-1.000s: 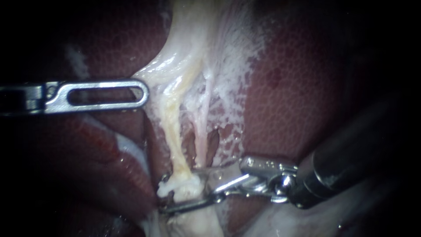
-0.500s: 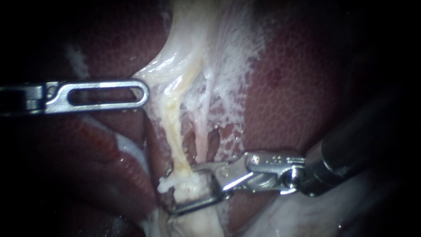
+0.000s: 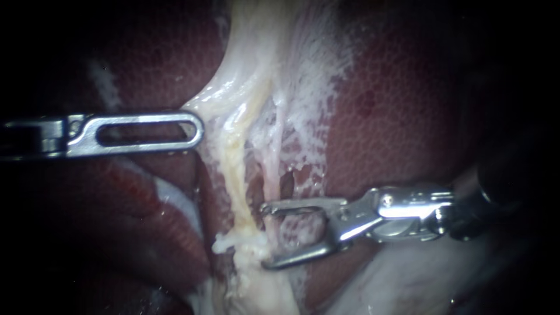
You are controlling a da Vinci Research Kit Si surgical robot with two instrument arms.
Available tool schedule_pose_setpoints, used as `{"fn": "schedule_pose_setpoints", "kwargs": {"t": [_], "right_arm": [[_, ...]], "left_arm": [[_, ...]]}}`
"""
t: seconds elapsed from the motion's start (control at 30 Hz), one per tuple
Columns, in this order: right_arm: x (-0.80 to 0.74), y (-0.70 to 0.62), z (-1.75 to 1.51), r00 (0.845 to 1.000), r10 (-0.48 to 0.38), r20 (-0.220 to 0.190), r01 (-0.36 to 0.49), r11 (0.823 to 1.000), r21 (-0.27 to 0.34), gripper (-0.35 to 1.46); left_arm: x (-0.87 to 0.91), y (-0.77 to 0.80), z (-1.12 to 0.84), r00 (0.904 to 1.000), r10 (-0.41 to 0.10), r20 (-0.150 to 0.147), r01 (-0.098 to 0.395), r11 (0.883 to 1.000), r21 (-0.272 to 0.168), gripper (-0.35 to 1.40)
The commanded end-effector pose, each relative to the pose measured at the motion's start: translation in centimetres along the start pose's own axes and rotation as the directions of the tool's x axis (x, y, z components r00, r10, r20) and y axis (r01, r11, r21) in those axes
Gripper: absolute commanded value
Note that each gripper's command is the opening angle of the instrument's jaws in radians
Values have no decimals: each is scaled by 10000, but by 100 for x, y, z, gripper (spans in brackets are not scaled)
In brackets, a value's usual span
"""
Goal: Going back first clip left tube
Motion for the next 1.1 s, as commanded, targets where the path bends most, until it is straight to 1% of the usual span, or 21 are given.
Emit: {"fn": "schedule_pose_setpoints", "kwargs": {"t": [0.03, 0.2, 0.23, 0.3, 0.4, 0.53, 0.63, 0.67, 0.7, 0.87, 1.03, 1.1], "right_arm": [[1, 1, -4, 10000, -2, 2, 2, 10000, -35, 60], [14, 0, -35, 9998, -180, 15, 181, 9995, -240, 60], [16, -1, -41, 9998, -204, 17, 205, 9995, -257, 60], [21, -3, -56, 9997, -253, 21, 254, 9993, -272, 60], [29, -8, -75, 9995, -327, 15, 328, 9985, -439, 60], [48, -10, -99, 9986, -525, -14, 524, 9971, -560, 60], [60, -11, -112, 9971, -743, -192, 729, 9952, -645, 60], [61, -11, -113, 9967, -791, -188, 777, 9949, -647, 60], [70, -11, -122, 9955, -885, -325, 862, 9940, -678, 60], [82, -13, -132, 9933, -1093, -372, 1066, 9920, -673, 60], [84, -15, -132, 9921, -1199, -363, 1173, 9908, -680, 60], [84, -15, -131, 9914, -1256, -359, 1229, 9901, -683, 60]], "left_arm": [[2, 0, 2, 10000, 18, -26, -18, 10000, 30, -35], [11, 3, 9, 10000, 68, -39, -68, 9999, 76, -35], [13, 4, 11, 9999, 139, -46, -138, 9999, 96, -35], [17, 6, 15, 9999, 107, -44, -107, 9998, 151, -35], [21, 9, 17, 9999, 137, -79, -136, 9998, 112, -35], [21, 10, 18, 9999, 140, -78, -139, 9998, 113, -35], [23, 11, 20, 9999, 93, -88, -92, 9999, 126, -35], [25, 12, 21, 9999, 102, -100, -101, 9998, 145, -35], [27, 13, 22, 9999, 114, -94, -112, 9998, 143, -35], [35, 19, 29, 9998, 57, -164, -54, 9999, 153, -35], [43, 25, 38, 9997, 57, -255, -52, 9998, 190, -35], [45, 26, 40, 9997, 72, -248, -67, 9998, 188, -35]]}}
